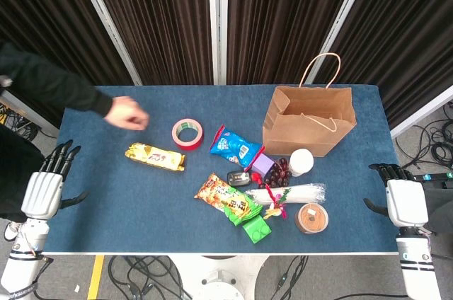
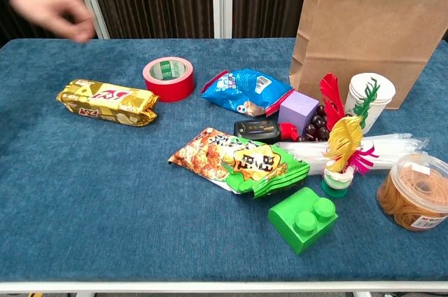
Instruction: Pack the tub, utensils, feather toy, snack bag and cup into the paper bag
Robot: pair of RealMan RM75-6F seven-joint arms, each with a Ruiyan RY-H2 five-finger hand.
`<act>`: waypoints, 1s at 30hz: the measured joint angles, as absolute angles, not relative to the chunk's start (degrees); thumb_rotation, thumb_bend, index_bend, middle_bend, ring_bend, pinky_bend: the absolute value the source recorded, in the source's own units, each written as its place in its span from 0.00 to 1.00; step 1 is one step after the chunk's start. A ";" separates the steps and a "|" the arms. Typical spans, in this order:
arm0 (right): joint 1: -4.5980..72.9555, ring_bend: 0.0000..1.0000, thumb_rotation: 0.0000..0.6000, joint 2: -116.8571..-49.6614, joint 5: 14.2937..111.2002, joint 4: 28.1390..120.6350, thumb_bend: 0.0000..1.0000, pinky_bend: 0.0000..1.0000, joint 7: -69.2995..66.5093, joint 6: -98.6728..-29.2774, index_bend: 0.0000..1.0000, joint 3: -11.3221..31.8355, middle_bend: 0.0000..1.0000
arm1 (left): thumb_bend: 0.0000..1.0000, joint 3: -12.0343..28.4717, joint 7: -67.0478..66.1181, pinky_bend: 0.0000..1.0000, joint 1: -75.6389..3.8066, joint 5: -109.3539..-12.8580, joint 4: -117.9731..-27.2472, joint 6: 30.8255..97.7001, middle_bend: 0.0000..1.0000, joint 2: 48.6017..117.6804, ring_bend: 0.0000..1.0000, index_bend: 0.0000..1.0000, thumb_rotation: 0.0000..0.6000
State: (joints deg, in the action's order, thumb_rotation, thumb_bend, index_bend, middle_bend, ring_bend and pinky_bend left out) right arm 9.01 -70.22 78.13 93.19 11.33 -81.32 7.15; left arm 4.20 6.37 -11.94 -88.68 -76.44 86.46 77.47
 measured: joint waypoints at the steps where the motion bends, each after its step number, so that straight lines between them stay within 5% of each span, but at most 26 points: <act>1: 8.99 0.22 1.00 -70.20 78.09 93.19 0.00 0.30 11.26 -81.36 0.29 7.19 0.30 | 0.09 4.22 6.38 0.20 -11.94 -88.65 -76.45 86.44 0.09 77.48 0.04 0.11 1.00; 18: 9.25 0.23 1.00 -68.66 78.58 96.87 0.00 0.32 12.60 -80.11 0.29 6.29 0.30 | 0.08 4.33 7.41 0.20 -12.33 -88.47 -76.42 85.88 0.09 77.63 0.03 0.11 1.00; 23: 9.30 0.33 1.00 -64.55 78.83 101.37 0.00 0.40 13.07 -77.19 0.29 4.34 0.32 | 0.09 3.99 7.72 0.20 -12.07 -88.56 -75.73 86.02 0.09 78.14 0.04 0.11 1.00; 30: 10.16 0.25 1.00 -57.83 78.01 110.02 0.00 0.41 20.23 -70.13 0.29 -0.02 0.31 | 0.09 4.02 7.34 0.20 -12.17 -88.94 -75.87 86.35 0.09 78.20 0.03 0.11 1.00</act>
